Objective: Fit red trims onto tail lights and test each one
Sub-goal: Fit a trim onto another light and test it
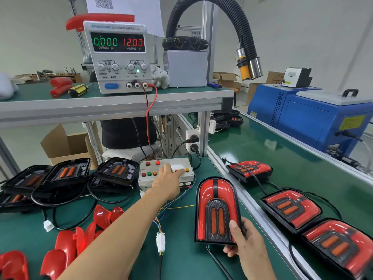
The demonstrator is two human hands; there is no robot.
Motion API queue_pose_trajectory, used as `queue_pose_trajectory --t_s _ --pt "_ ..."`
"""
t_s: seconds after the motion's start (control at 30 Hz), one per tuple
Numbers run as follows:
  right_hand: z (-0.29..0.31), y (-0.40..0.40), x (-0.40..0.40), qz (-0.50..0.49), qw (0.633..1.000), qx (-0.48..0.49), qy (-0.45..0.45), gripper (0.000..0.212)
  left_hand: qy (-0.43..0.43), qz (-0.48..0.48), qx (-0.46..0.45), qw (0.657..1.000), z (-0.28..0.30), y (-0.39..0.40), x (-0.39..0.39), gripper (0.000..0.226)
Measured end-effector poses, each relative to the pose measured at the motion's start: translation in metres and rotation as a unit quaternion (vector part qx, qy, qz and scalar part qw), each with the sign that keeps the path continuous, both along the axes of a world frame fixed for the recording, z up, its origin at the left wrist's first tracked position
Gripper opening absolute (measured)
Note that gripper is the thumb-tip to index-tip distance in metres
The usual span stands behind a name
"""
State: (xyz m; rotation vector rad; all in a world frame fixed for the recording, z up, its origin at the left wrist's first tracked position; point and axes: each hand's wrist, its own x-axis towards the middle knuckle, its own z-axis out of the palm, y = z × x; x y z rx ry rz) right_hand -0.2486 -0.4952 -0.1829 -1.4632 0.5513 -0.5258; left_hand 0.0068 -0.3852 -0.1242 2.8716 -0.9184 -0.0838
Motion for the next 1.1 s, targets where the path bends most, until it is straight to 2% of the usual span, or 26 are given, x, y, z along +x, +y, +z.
queue_pose_trajectory --t_s 0.67,0.87,0.97,1.03,1.1 --pt "-0.001 0.0 -0.001 0.012 1.0 0.011 0.0 0.042 0.007 0.003 -0.012 1.0 -0.006 -0.001 0.003 0.078" --pt "-0.003 -0.001 -0.001 0.006 1.0 0.007 0.004 0.034 0.014 -0.017 -0.008 1.0 -0.005 0.004 0.002 0.081" --pt "-0.004 -0.002 -0.001 0.007 1.0 0.005 0.004 0.026 0.041 -0.022 -0.043 0.998 0.001 0.008 -0.002 0.083" --pt "-0.003 -0.001 -0.001 0.007 1.0 0.004 0.004 0.024 0.057 -0.02 -0.106 0.992 0.008 0.017 -0.007 0.071" --pt "-0.003 0.0 -0.001 0.005 1.0 0.004 0.004 0.022 0.039 -0.011 -0.183 0.982 0.016 0.032 -0.015 0.045"
